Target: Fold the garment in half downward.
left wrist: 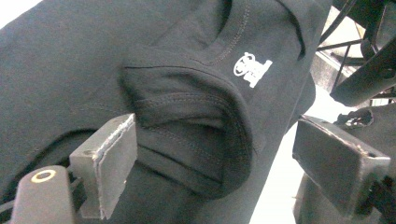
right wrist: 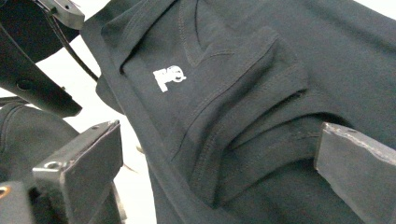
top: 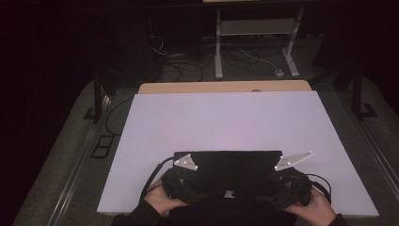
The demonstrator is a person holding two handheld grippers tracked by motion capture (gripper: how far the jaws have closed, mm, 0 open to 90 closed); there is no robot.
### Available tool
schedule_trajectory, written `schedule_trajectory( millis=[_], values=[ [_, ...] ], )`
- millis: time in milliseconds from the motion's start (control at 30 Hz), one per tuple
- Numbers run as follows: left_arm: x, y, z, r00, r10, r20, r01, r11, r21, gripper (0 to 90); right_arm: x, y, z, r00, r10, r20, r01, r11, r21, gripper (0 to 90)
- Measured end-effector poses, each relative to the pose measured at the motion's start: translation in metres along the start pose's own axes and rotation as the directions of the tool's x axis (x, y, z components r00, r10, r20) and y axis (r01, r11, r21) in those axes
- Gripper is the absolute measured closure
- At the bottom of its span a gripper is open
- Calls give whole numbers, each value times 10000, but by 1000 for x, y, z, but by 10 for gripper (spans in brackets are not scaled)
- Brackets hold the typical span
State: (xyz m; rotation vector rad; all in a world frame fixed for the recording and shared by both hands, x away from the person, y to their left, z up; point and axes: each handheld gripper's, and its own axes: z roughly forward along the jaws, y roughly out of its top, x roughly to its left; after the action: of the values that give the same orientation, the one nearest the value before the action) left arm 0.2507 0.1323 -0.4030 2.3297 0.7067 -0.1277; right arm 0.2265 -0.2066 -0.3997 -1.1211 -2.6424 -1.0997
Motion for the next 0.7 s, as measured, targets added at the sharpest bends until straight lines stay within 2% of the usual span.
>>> schedule_trajectory(
  millis=[167, 333, 700],
  values=[
    [5, 1, -3, 9998, 82, 196, -82, 10000, 13, 72, -3, 2, -2, 10000, -44, 4, 44, 10000, -35, 0],
    [9, 2, -6, 9998, 66, 197, -65, 10000, -45, 3, -5, 5, -4, 9999, -135, -13, 135, 9999, -61, 0],
    [19, 3, -10, 10000, 62, -15, -63, 10000, -66, 0, -8, 11, -8, 9992, -408, -18, 407, 9991, -146, 0]
  ],
)
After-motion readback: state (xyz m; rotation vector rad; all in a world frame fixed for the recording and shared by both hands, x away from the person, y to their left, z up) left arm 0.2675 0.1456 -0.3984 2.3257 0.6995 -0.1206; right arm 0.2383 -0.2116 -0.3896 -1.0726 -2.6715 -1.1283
